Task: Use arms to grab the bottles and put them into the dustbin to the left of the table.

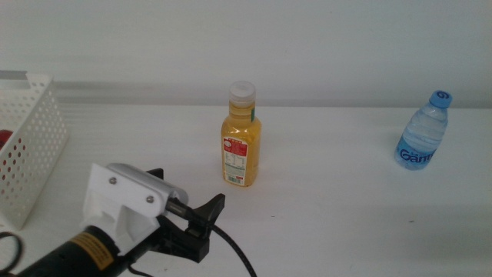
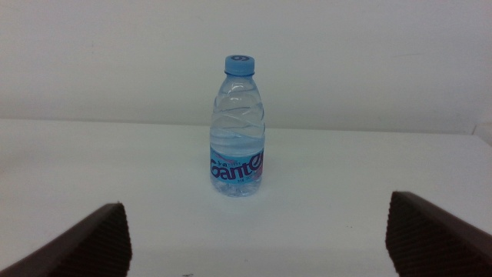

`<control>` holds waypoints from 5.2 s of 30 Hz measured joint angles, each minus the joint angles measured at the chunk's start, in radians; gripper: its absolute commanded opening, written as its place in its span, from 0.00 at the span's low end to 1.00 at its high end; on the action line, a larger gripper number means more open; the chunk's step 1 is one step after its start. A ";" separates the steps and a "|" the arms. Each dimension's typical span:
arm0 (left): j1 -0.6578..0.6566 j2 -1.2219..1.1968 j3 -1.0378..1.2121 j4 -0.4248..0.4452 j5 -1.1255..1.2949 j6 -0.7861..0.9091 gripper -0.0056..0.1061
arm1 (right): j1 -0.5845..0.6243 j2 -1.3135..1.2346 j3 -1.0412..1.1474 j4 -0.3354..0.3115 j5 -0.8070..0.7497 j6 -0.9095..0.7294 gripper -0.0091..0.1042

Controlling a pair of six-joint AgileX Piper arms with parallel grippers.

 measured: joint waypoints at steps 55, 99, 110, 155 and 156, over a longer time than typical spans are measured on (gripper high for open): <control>0.000 0.680 -0.404 -0.037 -0.335 -0.065 0.89 | 0.000 0.000 0.000 0.000 0.000 0.000 0.86; 0.039 0.745 -0.491 0.013 -0.312 -0.058 0.89 | 0.000 0.000 0.000 0.000 0.000 0.000 0.86; 0.039 0.775 -0.553 0.026 -0.290 -0.060 0.89 | 0.000 0.000 0.000 0.000 0.000 0.000 0.86; 0.080 0.890 -0.710 0.071 -0.244 -0.040 0.37 | 0.000 0.000 0.000 0.000 0.000 0.000 0.86; 0.084 0.890 -0.710 0.080 -0.239 -0.039 0.25 | 0.000 0.000 0.000 0.000 0.000 0.000 0.86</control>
